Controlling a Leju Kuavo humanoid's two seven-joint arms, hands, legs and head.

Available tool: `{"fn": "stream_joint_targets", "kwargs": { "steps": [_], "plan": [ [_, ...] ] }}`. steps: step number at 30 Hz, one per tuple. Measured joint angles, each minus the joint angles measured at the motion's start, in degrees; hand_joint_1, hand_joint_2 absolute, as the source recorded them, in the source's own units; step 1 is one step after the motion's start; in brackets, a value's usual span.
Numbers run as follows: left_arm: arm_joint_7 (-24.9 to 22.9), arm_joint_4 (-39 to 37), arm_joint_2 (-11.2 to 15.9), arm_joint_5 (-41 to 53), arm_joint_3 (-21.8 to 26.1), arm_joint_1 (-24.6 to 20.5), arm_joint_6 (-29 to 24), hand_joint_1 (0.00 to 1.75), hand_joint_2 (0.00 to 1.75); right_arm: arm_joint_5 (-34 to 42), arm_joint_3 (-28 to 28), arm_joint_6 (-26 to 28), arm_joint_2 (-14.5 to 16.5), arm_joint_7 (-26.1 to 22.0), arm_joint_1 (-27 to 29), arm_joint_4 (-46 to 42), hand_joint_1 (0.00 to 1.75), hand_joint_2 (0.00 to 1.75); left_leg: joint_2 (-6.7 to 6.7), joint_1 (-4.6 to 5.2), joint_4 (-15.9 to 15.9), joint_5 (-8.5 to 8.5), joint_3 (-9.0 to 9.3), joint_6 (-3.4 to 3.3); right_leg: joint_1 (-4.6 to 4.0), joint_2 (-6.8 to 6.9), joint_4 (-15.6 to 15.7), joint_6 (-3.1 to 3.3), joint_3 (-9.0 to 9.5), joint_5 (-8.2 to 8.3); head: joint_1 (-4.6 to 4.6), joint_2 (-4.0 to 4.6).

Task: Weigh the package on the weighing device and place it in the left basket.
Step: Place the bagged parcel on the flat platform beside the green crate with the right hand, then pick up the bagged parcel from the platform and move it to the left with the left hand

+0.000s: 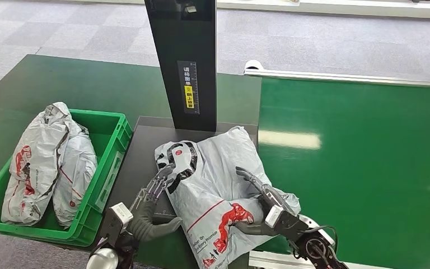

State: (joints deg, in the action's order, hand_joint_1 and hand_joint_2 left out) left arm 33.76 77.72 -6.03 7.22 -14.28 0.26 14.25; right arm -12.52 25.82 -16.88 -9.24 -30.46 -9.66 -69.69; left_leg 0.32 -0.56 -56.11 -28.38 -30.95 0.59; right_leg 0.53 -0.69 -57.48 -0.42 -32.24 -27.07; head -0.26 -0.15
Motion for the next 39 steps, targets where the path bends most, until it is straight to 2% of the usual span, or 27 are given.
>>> {"fn": "stream_joint_targets", "kwargs": {
  "steps": [4, 7, 12, 27, 30, 35, 39],
  "plan": [
    [1.3, 1.6, 0.0, -2.6, 1.2, 0.4, -0.7, 0.00, 1.75, 8.1, -4.8, 0.2, 1.3, -0.9, 3.7, -3.1, 0.00, 1.75, 0.08, 0.00, 0.0, 0.00, -0.03, 0.00, 0.00, 0.09, 0.0, 0.00, -0.01, -0.02, -0.01, 0.00],
    [1.1, 3.5, 0.1, -4.1, 3.0, 0.9, -0.3, 0.00, 1.75, 10.5, -9.5, 0.2, 2.5, -1.2, 7.6, -6.4, 0.00, 1.75, 0.11, 0.00, 0.0, 0.00, -0.09, 0.00, 0.00, 0.11, 0.0, 0.00, -0.03, -0.02, -0.01, 0.00],
    [1.1, 5.9, -0.1, -2.9, 4.3, 1.3, -0.7, 0.00, 1.75, 9.9, -15.4, 0.6, 5.0, -0.8, 11.5, -11.0, 0.00, 1.75, 0.04, 0.00, 0.0, -0.01, -0.10, 0.00, 0.00, 0.10, 0.0, 0.00, -0.06, -0.02, 0.00, 0.02],
    [2.1, 9.7, -0.2, 1.9, 5.7, 0.9, -2.4, 0.00, 1.75, 9.3, -22.0, 2.6, 8.9, -1.3, 14.3, -15.7, 0.00, 1.75, 0.04, 0.00, 0.0, 0.00, -0.08, 0.00, 0.00, 0.10, 0.0, 0.00, -0.08, -0.02, -0.01, 0.01],
    [1.0, 9.9, -0.1, 7.6, 5.0, -0.5, -2.2, 0.00, 1.75, 10.6, -23.1, 2.7, 9.8, -1.6, 14.2, -16.2, 0.00, 1.75, 0.07, 0.00, 0.0, 0.02, -0.09, -0.01, 0.00, 0.15, 0.0, 0.00, -0.07, -0.02, 0.00, 0.01],
    [-4.2, 9.4, 0.2, 20.3, 0.5, -4.9, -4.3, 0.00, 1.75, 11.3, -24.5, 2.0, 11.3, -0.5, 12.6, -16.5, 0.00, 1.75, 0.05, 0.01, 0.0, 0.05, -0.06, -0.04, 0.01, 0.16, 0.0, 0.00, -0.02, 0.02, 0.00, 0.01],
    [-6.0, 8.3, 0.5, 24.9, -3.0, -6.7, -5.4, 0.00, 1.75, 11.5, -24.9, 1.9, 11.9, -0.2, 11.5, -16.5, 0.00, 1.75, 0.06, 0.01, 0.0, 0.05, -0.06, -0.04, 0.01, 0.16, 0.0, 0.00, -0.04, 0.02, 0.00, 0.01]
  ]
}}
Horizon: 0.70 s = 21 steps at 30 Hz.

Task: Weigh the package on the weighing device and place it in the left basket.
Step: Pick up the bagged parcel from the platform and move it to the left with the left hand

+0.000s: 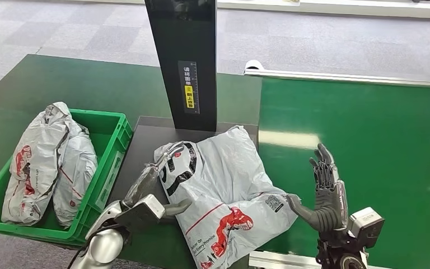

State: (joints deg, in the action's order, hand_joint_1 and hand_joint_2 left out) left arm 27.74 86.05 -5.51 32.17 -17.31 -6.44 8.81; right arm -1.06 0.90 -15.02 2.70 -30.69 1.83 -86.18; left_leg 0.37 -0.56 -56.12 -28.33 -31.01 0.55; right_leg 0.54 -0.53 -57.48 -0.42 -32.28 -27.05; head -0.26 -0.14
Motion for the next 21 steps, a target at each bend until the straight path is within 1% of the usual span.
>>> {"fn": "stream_joint_targets", "kwargs": {
  "steps": [7, 10, 13, 16, 19, 21],
  "plan": [
    [-0.5, -1.0, 0.5, 1.4, -2.2, -0.8, -0.5, 0.00, 1.75, 0.0, -0.2, 0.0, 0.4, 0.2, -0.5, 0.0, 0.00, 1.75, 0.00, 0.00, 0.0, -0.01, -0.06, 0.00, 0.00, 0.00, 0.0, 0.00, -0.07, -0.02, 0.00, -0.01],
    [-1.7, -2.0, 1.2, 8.3, -4.0, -1.7, 0.2, 0.00, 1.75, -0.1, -0.4, -0.1, 0.5, 0.4, -0.8, 0.1, 0.00, 1.75, 0.00, 0.00, 0.0, -0.01, -0.07, 0.00, 0.00, 0.01, 0.0, 0.00, -0.06, -0.02, 0.00, -0.01],
    [-2.2, -5.2, 2.0, 14.9, -7.8, -2.9, 0.7, 0.00, 1.75, -0.7, -0.4, -0.5, 0.6, 0.6, -1.5, 0.5, 0.00, 1.75, 0.00, 0.01, 0.0, 0.00, -0.05, 0.00, 0.01, 0.01, 0.0, 0.00, -0.03, -0.01, 0.01, 0.00],
    [-3.5, -8.5, 2.5, 17.8, -10.4, -3.8, -0.1, 0.00, 1.75, -1.3, -0.4, -0.7, 0.8, 0.7, -1.6, 0.6, 0.00, 1.75, 0.00, 0.01, 0.0, 0.00, -0.04, 0.00, 0.01, 0.01, 0.0, 0.00, -0.04, -0.01, 0.00, -0.01],
    [-4.1, -11.0, 3.0, 18.7, -11.6, -4.7, -0.5, 0.00, 1.75, -1.4, -0.4, -0.8, 1.1, 0.8, -1.6, 0.6, 0.00, 1.75, 0.01, 0.00, 0.0, 0.00, -0.05, 0.00, 0.00, 0.01, 0.0, 0.00, -0.05, -0.01, -0.01, -0.01],
    [-5.4, -12.1, 3.2, 19.5, -12.0, -5.1, 0.1, 0.00, 1.75, -1.6, -0.4, -0.8, 1.2, 1.0, -1.6, 0.6, 0.00, 1.75, 0.01, 0.00, 0.0, -0.01, -0.06, 0.00, 0.00, 0.01, 0.0, 0.00, -0.05, -0.02, -0.01, -0.01]
  ]
}}
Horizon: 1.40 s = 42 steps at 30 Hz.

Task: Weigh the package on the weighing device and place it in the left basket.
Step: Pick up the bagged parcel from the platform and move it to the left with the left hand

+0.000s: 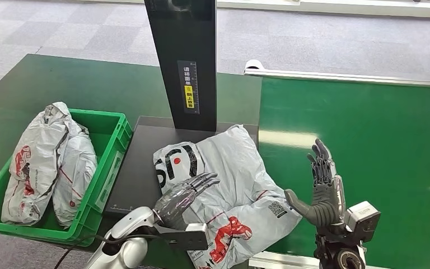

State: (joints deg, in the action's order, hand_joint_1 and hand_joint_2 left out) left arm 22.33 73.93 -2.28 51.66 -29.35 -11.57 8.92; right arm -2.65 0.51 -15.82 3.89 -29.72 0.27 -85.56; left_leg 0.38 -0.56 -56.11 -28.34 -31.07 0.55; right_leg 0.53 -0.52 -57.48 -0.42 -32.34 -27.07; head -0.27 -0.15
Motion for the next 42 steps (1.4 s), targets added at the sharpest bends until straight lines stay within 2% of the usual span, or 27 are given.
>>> {"fn": "stream_joint_targets", "kwargs": {
  "steps": [3, 10, 27, 31, 32, 42],
  "plan": [
    [-3.3, -3.4, 0.3, 2.5, -0.6, -1.0, 1.1, 0.00, 1.75, -0.7, 0.0, -0.1, 0.3, 0.6, 0.0, 0.2, 0.00, 1.75, 0.00, 0.00, 0.0, 0.00, 0.00, 0.00, 0.00, 0.00, 0.0, 0.00, 0.01, -0.01, 0.01, 0.01],
    [-4.5, -10.3, 0.1, 4.6, -1.3, -3.4, 0.3, 0.00, 1.75, -1.2, 0.0, 0.0, 1.0, 0.9, 0.1, 0.6, 0.00, 1.75, 0.02, 0.01, 0.0, 0.00, 0.18, -0.01, 0.02, 0.04, 0.0, 0.00, 0.31, -0.02, 0.01, 0.01],
    [-4.6, -12.4, -0.3, 4.6, -1.6, -4.5, 0.5, 0.03, 1.75, -1.2, 0.0, 0.0, 1.4, 0.9, 0.1, 0.7, 0.00, 1.75, 0.14, 0.02, 0.0, 0.09, 0.55, -0.02, 0.02, 0.12, 0.0, -0.01, 0.74, 0.00, 0.01, 0.01],
    [-3.8, -12.4, -0.3, 4.1, -1.6, -4.5, 1.8, 1.71, 1.75, -1.3, 0.0, 0.0, 1.4, 0.9, 0.1, 0.8, 0.00, 1.75, 0.20, 0.02, 0.0, 0.09, 0.58, -0.02, 0.02, 0.14, 0.0, -0.01, 0.78, 0.00, 0.01, 0.00],
    [-3.5, -12.4, -0.3, 3.9, -1.6, -4.5, 2.1, 1.75, 1.75, -1.3, 0.0, 0.1, 1.4, 1.0, 0.1, 0.8, 0.00, 1.75, 0.21, 0.02, 0.0, 0.09, 0.58, -0.02, 0.02, 0.16, 0.0, -0.01, 0.78, 0.00, 0.01, 0.00],
    [-0.6, -11.6, -0.1, 2.2, -1.6, -4.4, 1.2, 1.75, 1.75, -1.3, 0.0, 0.6, 1.3, 1.3, 1.0, 0.8, 0.00, 1.75, 0.22, 0.02, 0.0, 0.08, 0.58, -0.02, 0.02, 0.22, 0.0, -0.01, 0.73, 0.00, 0.01, 0.00]
  ]
}}
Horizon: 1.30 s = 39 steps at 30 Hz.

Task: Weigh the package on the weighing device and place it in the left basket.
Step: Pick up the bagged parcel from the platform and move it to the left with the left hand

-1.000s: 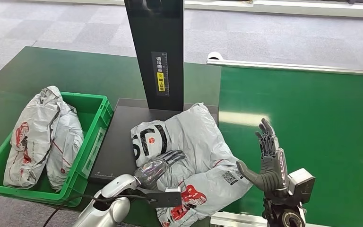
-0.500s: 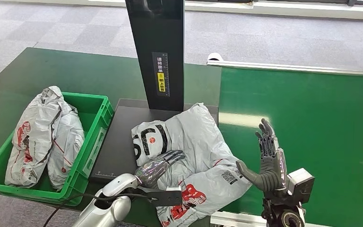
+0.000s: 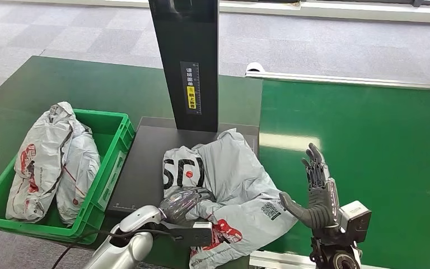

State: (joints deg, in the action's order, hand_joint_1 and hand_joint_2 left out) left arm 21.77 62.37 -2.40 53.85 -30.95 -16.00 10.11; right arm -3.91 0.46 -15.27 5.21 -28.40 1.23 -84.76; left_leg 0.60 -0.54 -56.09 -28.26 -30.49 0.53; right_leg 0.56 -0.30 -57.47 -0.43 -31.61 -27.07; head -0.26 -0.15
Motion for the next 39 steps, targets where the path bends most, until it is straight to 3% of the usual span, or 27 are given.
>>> {"fn": "stream_joint_targets", "kwargs": {
  "steps": [23, 32, 39],
  "plan": [
    [0.0, 2.8, 0.2, 0.5, 0.1, 2.0, -2.9, 1.75, 1.75, 0.2, -0.1, 0.1, 0.0, 0.1, 0.2, 0.0, 0.00, 1.75, -0.01, -0.01, 0.0, -0.01, -0.21, 0.01, -0.01, -0.01, 0.0, 0.00, -0.26, 0.00, 0.00, 0.02],
    [0.9, 6.9, 0.4, 1.7, 2.9, 5.3, -12.3, 1.75, 1.75, 0.2, -0.4, -0.2, 0.0, 0.2, 0.7, 0.0, 0.00, 1.75, -0.02, -0.01, 0.0, 0.00, -0.44, 0.01, -0.01, -0.03, 0.0, 0.00, -0.52, 0.00, -0.01, 0.01],
    [1.7, 9.2, 0.4, 0.9, 4.8, 6.5, -14.9, 1.75, 1.75, 0.2, -0.5, -0.3, 0.0, 0.2, 0.8, 0.0, 0.00, 1.75, -0.02, -0.01, 0.0, 0.00, -0.54, 0.01, -0.01, -0.03, 0.0, 0.00, -0.61, 0.00, 0.00, 0.01]
  ]
}}
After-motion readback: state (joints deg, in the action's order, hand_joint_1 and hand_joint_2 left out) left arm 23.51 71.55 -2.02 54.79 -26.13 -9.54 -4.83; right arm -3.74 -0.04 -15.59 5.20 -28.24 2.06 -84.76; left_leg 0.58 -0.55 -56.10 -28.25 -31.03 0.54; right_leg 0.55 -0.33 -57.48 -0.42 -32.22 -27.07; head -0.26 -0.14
